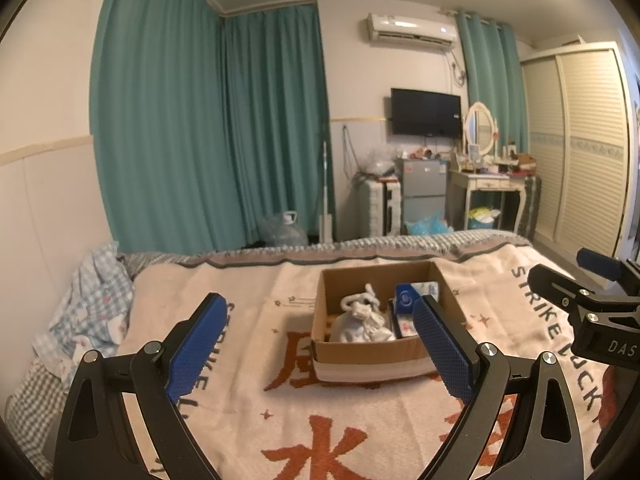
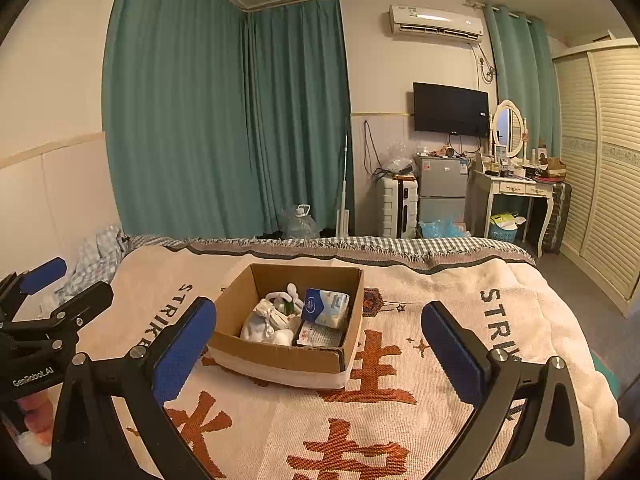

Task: Organize soft objects

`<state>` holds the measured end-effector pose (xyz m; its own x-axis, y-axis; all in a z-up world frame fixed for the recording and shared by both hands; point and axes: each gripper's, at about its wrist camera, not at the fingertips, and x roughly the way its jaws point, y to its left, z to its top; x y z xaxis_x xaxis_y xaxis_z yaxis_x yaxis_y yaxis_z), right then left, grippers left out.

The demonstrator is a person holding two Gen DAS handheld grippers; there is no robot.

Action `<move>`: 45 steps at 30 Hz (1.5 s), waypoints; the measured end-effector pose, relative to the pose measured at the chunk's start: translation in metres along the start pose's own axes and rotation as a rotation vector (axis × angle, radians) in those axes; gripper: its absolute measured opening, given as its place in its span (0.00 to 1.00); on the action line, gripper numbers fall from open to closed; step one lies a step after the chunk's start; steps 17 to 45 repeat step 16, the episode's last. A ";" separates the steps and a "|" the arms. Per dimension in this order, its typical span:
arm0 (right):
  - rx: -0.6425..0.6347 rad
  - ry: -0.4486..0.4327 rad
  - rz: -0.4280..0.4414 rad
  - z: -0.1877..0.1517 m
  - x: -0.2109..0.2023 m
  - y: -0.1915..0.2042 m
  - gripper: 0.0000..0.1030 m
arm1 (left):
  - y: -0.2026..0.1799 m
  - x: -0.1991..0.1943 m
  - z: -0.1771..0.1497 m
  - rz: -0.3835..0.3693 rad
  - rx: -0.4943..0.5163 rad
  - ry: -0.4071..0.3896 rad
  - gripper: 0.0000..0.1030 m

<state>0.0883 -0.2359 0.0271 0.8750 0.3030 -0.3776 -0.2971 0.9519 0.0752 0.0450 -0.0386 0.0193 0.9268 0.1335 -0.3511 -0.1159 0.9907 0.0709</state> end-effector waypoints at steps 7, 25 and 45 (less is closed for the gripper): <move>0.002 0.010 0.000 -0.002 0.003 0.000 1.00 | -0.001 0.002 0.002 -0.005 0.006 0.003 0.93; 0.005 0.010 -0.002 -0.001 0.004 -0.001 1.00 | 0.000 0.005 0.001 -0.017 -0.001 0.008 0.93; 0.005 0.010 -0.002 -0.001 0.004 -0.001 1.00 | 0.000 0.005 0.001 -0.017 -0.001 0.008 0.93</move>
